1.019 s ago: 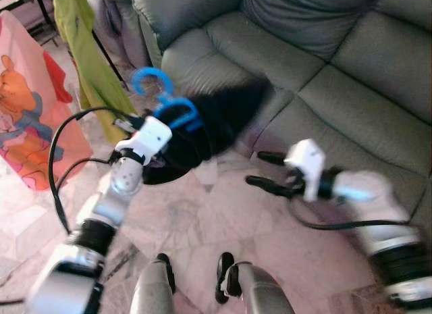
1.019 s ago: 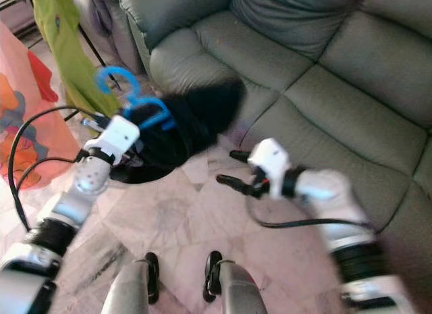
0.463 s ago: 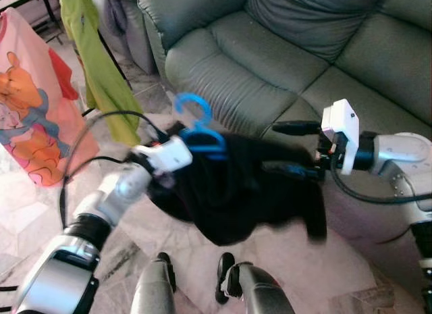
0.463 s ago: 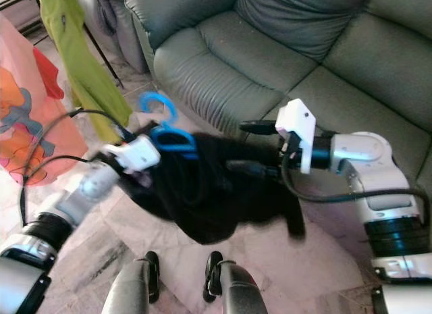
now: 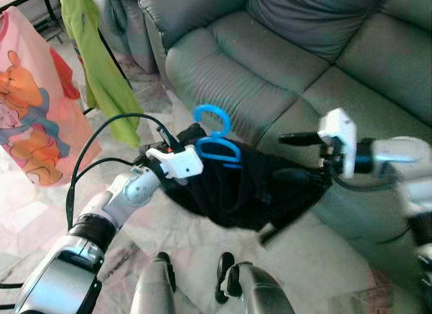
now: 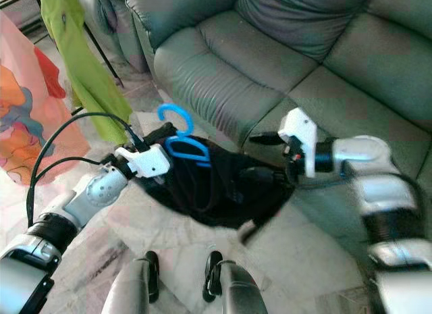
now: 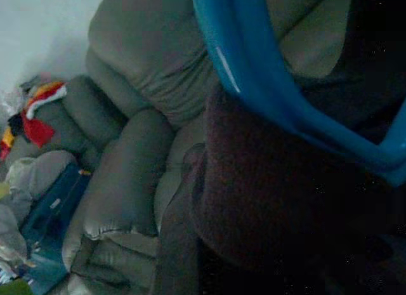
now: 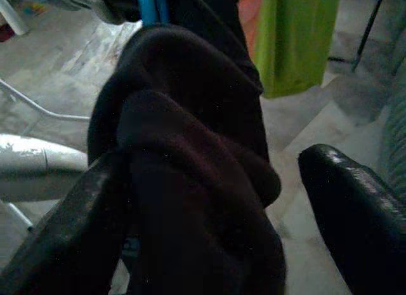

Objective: Hang hanger

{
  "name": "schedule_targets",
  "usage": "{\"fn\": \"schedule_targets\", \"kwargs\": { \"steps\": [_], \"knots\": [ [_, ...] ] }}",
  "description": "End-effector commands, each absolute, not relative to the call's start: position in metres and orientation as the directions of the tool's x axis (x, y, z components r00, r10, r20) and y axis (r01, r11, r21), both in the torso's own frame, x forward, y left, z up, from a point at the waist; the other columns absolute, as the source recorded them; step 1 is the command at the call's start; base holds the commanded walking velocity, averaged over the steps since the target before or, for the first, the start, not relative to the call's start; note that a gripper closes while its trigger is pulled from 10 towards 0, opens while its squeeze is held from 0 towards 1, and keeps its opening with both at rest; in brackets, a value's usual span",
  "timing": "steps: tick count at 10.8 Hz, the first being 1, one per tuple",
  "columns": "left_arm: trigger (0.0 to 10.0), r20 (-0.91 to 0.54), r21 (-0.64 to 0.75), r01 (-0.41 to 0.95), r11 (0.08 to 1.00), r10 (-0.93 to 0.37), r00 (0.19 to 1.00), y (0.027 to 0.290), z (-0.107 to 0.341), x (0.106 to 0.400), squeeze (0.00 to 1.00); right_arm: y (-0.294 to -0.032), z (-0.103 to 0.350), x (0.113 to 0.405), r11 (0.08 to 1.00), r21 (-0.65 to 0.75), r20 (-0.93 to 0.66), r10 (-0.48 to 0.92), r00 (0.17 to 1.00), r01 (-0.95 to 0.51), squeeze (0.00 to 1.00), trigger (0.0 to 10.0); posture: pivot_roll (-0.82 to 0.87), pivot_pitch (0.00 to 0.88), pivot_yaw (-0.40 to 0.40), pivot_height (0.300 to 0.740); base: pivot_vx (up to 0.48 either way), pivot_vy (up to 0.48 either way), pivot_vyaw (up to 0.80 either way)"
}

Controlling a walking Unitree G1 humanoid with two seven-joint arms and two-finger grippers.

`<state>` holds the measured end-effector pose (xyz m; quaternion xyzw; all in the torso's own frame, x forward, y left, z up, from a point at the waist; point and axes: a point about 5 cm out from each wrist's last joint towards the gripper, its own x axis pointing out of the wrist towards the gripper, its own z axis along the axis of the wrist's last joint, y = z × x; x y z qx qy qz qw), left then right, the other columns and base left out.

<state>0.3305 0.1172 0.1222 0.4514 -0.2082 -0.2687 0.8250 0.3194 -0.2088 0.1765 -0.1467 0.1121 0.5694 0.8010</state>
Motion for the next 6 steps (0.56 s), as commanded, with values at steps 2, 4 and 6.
{"fn": "schedule_targets", "kwargs": {
  "steps": [2,4,6],
  "knots": [
    [0.0,0.186,0.844,0.254,0.473,-0.701,0.689,0.095,0.132,0.321,0.00,-0.200,0.171,0.326,0.246,-0.090,-0.391,0.883,0.262,-0.965,0.00,0.0,-0.06,0.198,-0.034,0.740,0.000,0.000,0.00],
    [0.0,0.190,0.835,0.272,0.478,-0.715,0.672,0.082,0.129,0.318,0.00,-0.188,0.172,0.337,0.175,-0.086,-0.429,0.882,0.195,-0.981,0.00,0.0,-0.06,0.192,-0.039,0.740,0.000,0.000,0.00],
    [0.0,0.194,0.832,0.275,0.481,-0.719,0.668,0.076,0.130,0.318,0.00,-0.181,0.172,0.341,0.111,-0.065,-0.467,0.875,0.129,-0.992,0.00,0.0,-0.06,0.191,-0.044,0.740,0.000,0.000,0.00]
  ]
}}
